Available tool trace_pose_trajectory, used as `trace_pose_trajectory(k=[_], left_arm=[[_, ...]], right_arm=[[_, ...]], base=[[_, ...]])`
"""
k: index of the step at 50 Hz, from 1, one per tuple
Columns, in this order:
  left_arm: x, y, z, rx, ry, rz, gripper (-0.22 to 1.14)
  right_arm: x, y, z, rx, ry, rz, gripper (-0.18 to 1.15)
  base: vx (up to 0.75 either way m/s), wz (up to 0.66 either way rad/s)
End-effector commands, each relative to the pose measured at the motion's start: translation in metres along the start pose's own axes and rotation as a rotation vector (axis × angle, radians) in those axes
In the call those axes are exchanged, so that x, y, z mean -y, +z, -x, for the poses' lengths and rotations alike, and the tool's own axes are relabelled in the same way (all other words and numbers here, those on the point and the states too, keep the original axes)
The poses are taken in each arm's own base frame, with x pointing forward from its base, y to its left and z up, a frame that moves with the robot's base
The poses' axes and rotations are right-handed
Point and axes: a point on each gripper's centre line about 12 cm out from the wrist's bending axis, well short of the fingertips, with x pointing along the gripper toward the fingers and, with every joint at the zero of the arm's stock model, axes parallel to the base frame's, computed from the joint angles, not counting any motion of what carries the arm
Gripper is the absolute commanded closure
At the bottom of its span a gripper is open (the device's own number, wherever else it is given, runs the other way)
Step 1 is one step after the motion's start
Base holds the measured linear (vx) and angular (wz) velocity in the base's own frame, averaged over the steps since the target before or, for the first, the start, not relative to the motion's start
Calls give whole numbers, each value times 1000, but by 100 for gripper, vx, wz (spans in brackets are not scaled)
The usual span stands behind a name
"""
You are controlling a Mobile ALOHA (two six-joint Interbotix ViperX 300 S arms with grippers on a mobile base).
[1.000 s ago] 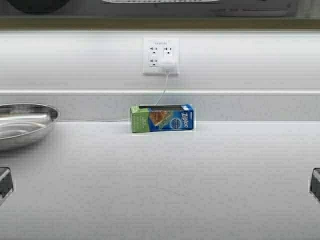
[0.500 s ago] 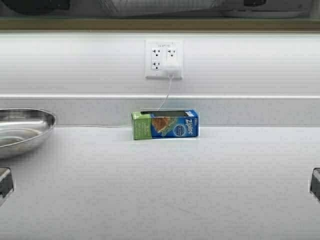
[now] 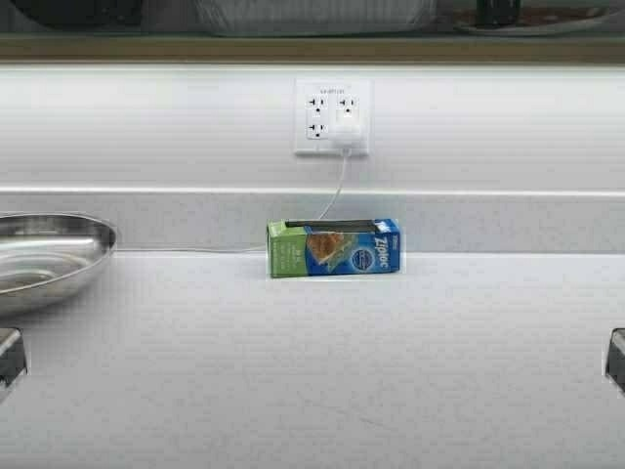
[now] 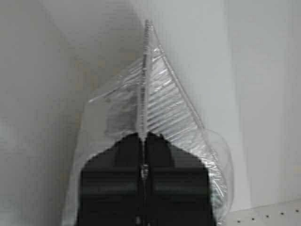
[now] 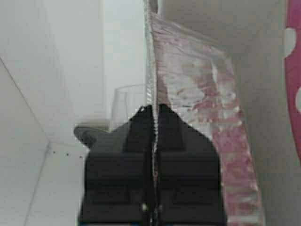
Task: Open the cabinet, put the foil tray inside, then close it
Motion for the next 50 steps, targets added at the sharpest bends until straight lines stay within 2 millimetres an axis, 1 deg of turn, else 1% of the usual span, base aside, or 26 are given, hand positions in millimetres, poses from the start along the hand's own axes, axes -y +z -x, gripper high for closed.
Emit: trace_pose_trajectory(k=[1,2,3,5,8,11,17,20,28,36,43,50], left_arm=[[21,6,1,57,-120,6,49],[22,7,1,65,-125,5,42],[22,8,2,72,-129,6,36],[21,9,3,85,-125,10,23],[21,11,3,98,-124,19,5],[19,11,3,99,-119,22,-5],[18,12,3,104,-117,23,-5],[19,17,5,116,-119,20,-5],[21,30,14,151,-123,14,-5],[17,41,23,182,-107,8,-5],[16,41,24,183,-107,8,-5],[23,42,27,187,-120,-5,-5]], right_arm=[[-25,-7,-4,-20,78,27,29],[-26,-8,-3,-18,81,27,23],[-27,-7,-3,-12,84,26,14],[-29,-6,-2,-3,87,31,4],[-32,-4,-1,9,92,42,-1],[-35,0,1,26,92,59,0],[-37,11,7,60,79,75,0],[-38,15,9,71,77,79,0],[-31,24,15,97,47,86,0],[-26,34,18,112,-18,148,0],[-31,42,18,120,-142,334,0],[-43,42,26,142,-147,369,0]], base=[[0,0],[0,0],[0,0],[0,0],[0,0],[0,0],[0,0],[0,0],[0,0],[0,0],[0,0],[0,0]])
